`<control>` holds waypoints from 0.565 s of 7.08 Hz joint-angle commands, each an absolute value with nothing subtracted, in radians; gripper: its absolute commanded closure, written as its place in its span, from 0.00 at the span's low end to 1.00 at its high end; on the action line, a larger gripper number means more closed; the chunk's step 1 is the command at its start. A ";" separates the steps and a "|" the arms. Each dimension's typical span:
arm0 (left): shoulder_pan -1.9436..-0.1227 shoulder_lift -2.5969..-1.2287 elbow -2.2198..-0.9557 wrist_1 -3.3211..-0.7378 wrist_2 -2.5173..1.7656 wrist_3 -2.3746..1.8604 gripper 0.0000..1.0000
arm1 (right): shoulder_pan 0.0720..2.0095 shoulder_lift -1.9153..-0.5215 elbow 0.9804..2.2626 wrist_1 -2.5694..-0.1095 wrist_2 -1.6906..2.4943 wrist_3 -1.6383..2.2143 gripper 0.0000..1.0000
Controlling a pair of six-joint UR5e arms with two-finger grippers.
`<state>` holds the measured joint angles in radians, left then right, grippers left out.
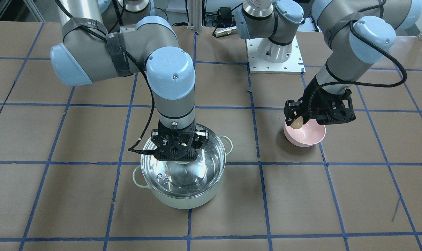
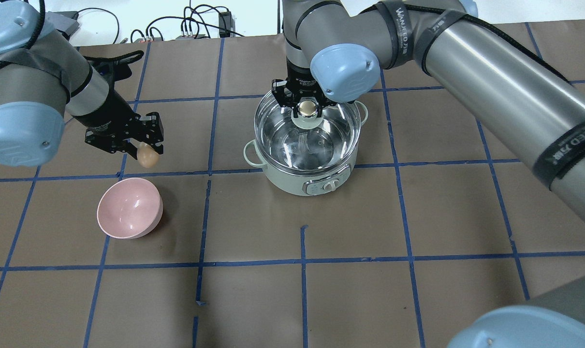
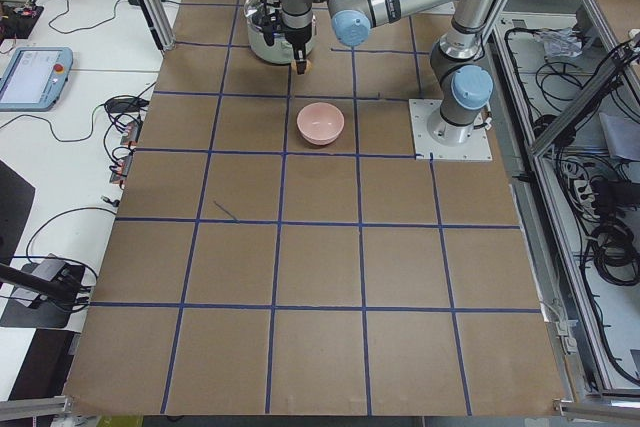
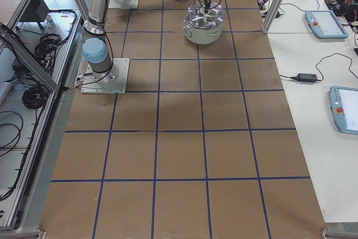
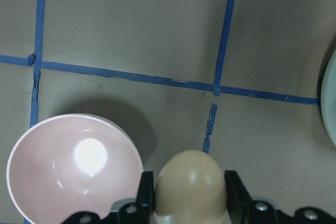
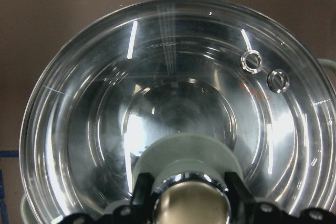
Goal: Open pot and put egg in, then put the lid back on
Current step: 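Grasp the glass lid knob with the right gripper and lift the lid off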
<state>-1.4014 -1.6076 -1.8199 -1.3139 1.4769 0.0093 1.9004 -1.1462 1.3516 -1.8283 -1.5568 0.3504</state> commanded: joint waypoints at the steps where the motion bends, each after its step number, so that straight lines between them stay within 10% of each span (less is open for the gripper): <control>1: -1.429 -1.614 -1.799 -1.335 1.467 -0.032 0.87 | 1.872 -1.245 1.350 -1.752 -1.557 0.339 0.81; 4: -1.558 -1.695 -1.787 -1.159 1.427 -0.252 0.87 | 1.668 -1.469 1.371 -1.437 -1.519 0.148 0.88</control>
